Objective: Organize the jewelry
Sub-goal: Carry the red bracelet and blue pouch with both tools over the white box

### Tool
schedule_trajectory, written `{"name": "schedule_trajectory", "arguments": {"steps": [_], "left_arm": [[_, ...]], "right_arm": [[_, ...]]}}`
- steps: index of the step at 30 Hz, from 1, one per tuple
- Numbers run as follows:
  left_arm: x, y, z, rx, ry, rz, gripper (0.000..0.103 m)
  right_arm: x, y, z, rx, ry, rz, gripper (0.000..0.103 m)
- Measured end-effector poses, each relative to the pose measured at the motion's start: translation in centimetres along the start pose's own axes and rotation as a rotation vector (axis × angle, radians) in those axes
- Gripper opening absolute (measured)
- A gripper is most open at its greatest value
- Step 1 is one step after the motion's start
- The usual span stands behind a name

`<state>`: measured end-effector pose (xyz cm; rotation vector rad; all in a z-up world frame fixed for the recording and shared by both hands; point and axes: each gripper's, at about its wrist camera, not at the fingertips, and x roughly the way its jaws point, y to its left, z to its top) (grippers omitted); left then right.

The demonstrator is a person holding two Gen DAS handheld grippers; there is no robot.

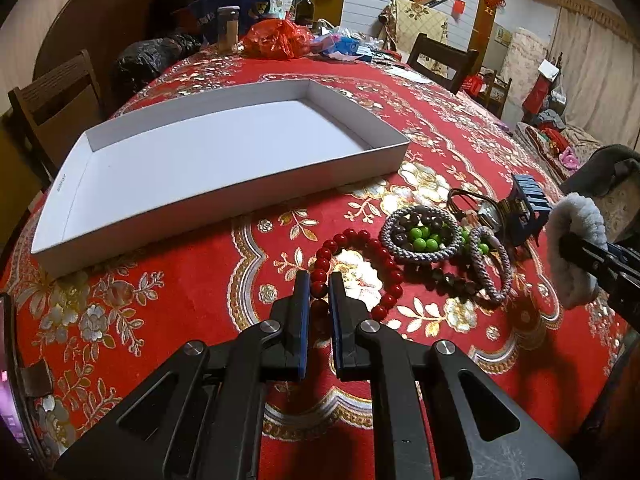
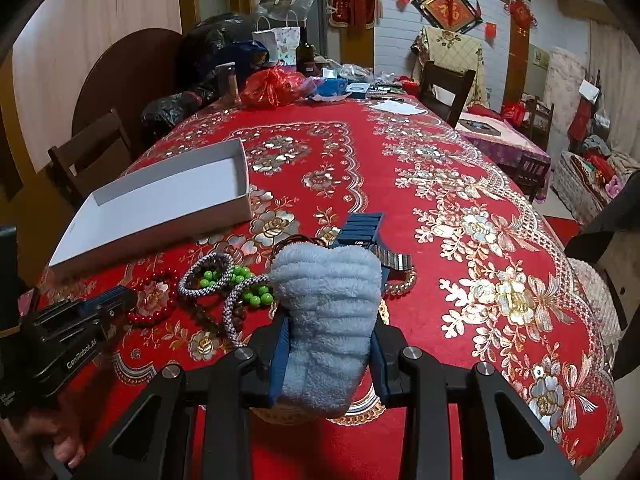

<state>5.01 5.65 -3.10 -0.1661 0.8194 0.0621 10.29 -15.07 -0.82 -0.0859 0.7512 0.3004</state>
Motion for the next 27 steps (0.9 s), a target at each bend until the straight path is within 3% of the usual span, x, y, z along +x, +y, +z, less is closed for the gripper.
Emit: {"name": "schedule_trajectory", "arguments": {"steps": [18,27], "left_arm": [[-5.8,1.0,2.2,-0.032,-0.102,-0.136,0.008],[-7.0,1.5,4.8,-0.028,-0.138,-0.113,0.008]], "right_arm": [[-1.0,1.0,0.3,-0.036,-0.047,0.042,0.033],[-0.6,2.2,1.6,-0.068,-0.049,0.099,0.033]]}}
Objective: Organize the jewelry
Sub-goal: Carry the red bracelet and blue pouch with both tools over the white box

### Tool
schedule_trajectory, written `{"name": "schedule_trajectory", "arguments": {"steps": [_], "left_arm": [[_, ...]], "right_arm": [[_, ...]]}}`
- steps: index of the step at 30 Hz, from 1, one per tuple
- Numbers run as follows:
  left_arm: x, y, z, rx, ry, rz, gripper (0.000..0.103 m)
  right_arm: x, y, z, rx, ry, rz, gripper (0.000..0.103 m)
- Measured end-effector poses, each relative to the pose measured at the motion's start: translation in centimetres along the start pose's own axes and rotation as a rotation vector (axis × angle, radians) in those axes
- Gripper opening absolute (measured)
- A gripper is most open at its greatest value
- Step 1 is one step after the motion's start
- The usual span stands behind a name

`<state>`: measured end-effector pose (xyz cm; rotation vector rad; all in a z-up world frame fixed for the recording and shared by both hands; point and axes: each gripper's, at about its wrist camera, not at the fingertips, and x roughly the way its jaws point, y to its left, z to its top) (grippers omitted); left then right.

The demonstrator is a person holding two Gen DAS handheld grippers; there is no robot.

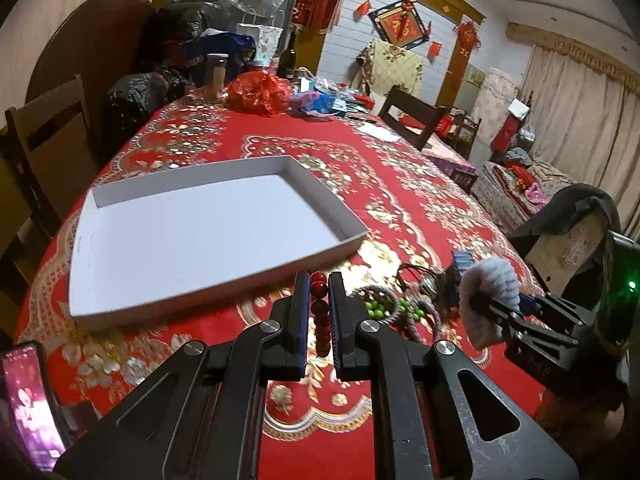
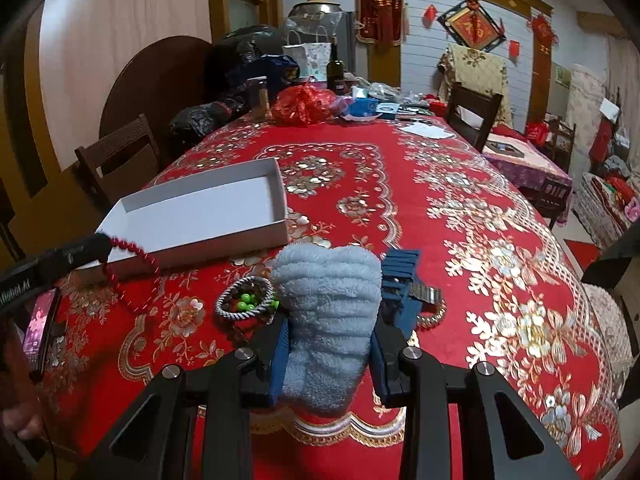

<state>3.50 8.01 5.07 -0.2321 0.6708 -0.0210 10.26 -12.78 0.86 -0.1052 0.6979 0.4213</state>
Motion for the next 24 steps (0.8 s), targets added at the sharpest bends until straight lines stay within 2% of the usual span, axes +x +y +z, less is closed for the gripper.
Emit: {"name": "schedule_trajectory", "arguments": {"steps": [11,18,24], "left_arm": [[0.0,1.7,3.5,-0.014,-0.047,0.047,0.008],[1.2,4.2,6.3,-0.022,-0.075,0.112,0.008],[3.2,6.9,7.4,-0.072,-0.071,0.171,0.008]], "right_arm": [[1.3,1.7,3.3,-0.026,0.002,0.056,0.033],[2.7,3.2,5.9,-0.048,0.004,0.082,0.033],[4.1,4.2,7.6,-0.061,0.009,0.111,0.033]]}}
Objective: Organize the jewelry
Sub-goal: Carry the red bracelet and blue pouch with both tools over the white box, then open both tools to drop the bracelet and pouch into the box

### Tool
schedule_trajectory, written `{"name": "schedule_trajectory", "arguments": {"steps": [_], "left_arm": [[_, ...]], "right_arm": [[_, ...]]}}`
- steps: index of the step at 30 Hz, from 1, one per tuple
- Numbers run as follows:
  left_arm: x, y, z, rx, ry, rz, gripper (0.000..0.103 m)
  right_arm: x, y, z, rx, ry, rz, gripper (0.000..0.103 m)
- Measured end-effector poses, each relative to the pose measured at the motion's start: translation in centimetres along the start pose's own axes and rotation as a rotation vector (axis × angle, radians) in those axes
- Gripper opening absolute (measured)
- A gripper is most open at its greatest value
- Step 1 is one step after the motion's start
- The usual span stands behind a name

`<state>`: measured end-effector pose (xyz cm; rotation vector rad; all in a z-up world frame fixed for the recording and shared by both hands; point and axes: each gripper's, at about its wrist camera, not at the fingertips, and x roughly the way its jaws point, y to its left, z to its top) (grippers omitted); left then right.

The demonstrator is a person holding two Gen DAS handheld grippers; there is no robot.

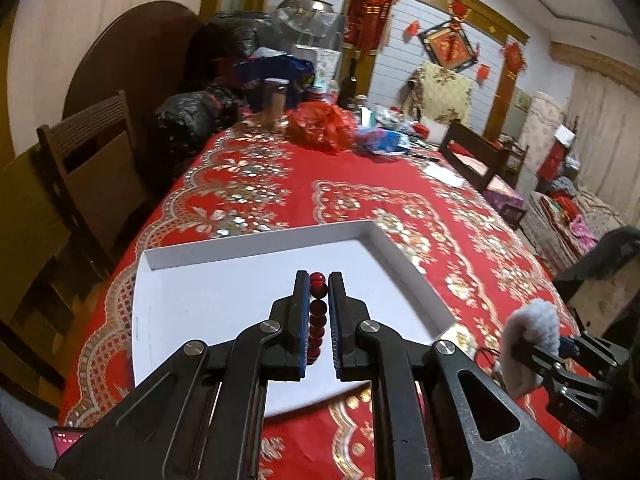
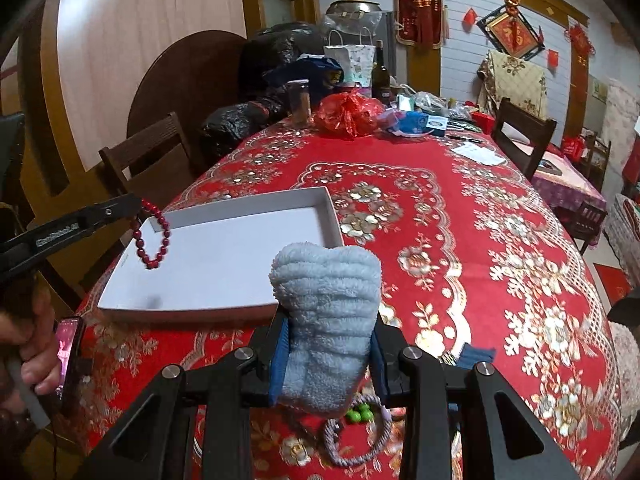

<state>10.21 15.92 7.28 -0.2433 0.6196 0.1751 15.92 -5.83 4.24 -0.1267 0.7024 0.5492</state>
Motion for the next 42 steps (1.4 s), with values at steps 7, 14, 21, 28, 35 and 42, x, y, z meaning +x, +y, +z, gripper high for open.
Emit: {"name": "schedule_trajectory", "arguments": {"steps": [7,14,21,28,35,42], "left_arm": [[1.7,1.7,-0.1,-0.044,-0.005,0.062,0.008],[4.7,4.2,-1.2,-0.088,0.033,0.113,0.007],[5.3,5.2,-3.3,-0.118,0.062,0.140,0.008],[5.6,6.6,-5.9,-0.149,0.097,0.184,0.023],[5.2,7.2,-8.2,-0.183,0.121,0.228,0.052],[5.0,5.2,-9.2,-0.157,0.150,0.196,0.059]], "right_arm": [[3.0,0.8,1.9,0.025,0.015,0.062,0.033],[8.3,2.4,3.6,0.052,0.069,0.123,0.033],[12.6,5.3,4.4,0.039,0.111,0.151,0.033],[16.1,5.3,2.7,0.090,0.217,0.132,0.033],[15.4,4.7,1.9,0.047,0.217,0.055,0.060],[14.4,0.2,1.5,0.080,0.223,0.009,0.062]]}}
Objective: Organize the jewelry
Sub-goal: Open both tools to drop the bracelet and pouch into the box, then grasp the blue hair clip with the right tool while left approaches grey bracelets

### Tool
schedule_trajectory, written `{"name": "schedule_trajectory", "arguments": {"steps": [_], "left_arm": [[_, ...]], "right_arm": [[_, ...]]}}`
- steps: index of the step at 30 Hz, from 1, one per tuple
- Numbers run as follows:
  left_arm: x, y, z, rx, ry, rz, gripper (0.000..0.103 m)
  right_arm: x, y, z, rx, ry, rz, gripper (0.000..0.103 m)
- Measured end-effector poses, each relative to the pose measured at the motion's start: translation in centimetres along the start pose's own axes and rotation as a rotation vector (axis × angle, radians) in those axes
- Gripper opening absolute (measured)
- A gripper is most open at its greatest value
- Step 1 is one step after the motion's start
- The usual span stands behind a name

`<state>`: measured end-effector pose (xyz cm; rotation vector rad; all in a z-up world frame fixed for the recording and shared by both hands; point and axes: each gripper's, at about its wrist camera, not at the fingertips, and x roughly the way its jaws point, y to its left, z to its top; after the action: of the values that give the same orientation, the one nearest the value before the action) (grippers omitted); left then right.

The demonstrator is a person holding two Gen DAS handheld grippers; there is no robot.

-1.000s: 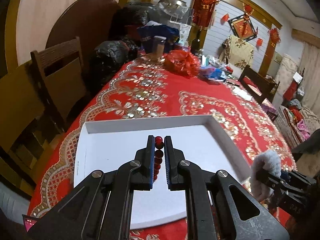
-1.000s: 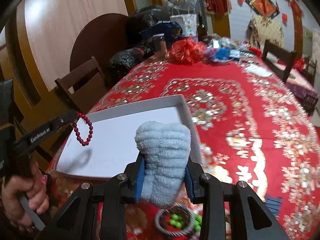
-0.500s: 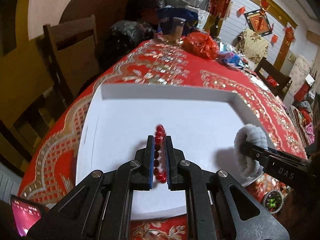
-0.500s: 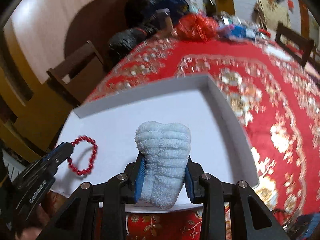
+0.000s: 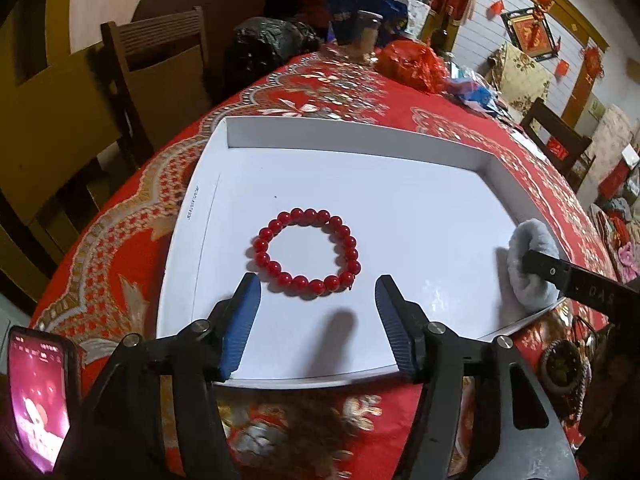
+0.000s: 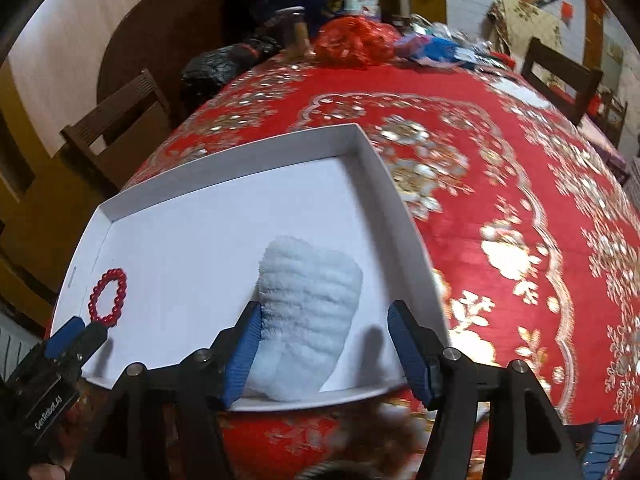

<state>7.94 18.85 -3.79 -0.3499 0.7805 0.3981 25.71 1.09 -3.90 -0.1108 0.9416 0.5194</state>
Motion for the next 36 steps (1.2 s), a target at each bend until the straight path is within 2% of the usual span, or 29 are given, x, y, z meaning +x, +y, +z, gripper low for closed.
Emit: {"name": "schedule_trajectory", "arguments": {"steps": [4,6,9,12,15,18,21,23,26,34,36], "left_arm": [[-0.1,-1.0,-0.1,0.012,0.024,0.003,0.061],[-0.6,-1.5,0.0,0.015,0.026,-0.032,0.061],[-2.2,-2.8,0.3,0.044,-0.011,-0.045,0.063],[-4.1,-4.6,0.4,0.081,-0.054,-0.085,0.063],[-5.5,-7.0,-0.2,0.142,-0.072,-0.166,0.063],[-6.1,-9.6,-1.7,0.207,-0.061,-0.246,0.063],[-5.5,-11.4,-3.4,0.247,-0.011,-0.265,0.063],[-5.1,-12.1,-4.4,0.268,0.009,-0.271,0.063],[-4.6,-12.1,-5.5,0.297,0.014,-0.248,0.063],[-3.1,-10.5,-6.3,0.222,0.090,-0.229,0.063],[-3.0,-10.8,-6.4,0.231,0.098,-0.224,0.063]], "right_arm": [[-1.1,-1.3,0.1,-0.028,0.020,0.071,0.062],[-2.9,-1.4,0.1,-0.055,-0.015,0.082,0.062],[-6.8,-2.4,-0.4,-0.074,-0.087,0.096,0.062],[-10.9,-5.1,-1.8,-0.046,-0.149,0.062,0.062],[-14.4,-9.7,-4.6,0.066,-0.198,0.016,0.062],[-15.7,-15.0,-7.7,0.251,-0.194,-0.056,0.062],[-15.5,-18.1,-9.9,0.438,-0.152,-0.026,0.062],[-15.0,-18.0,-10.2,0.447,-0.140,0.001,0.062],[-13.8,-16.1,-9.4,0.357,-0.120,0.004,0.062],[-10.4,-12.7,-9.0,0.231,-0.081,-0.016,0.061],[-10.0,-12.3,-8.9,0.211,-0.077,-0.003,0.054]]}}
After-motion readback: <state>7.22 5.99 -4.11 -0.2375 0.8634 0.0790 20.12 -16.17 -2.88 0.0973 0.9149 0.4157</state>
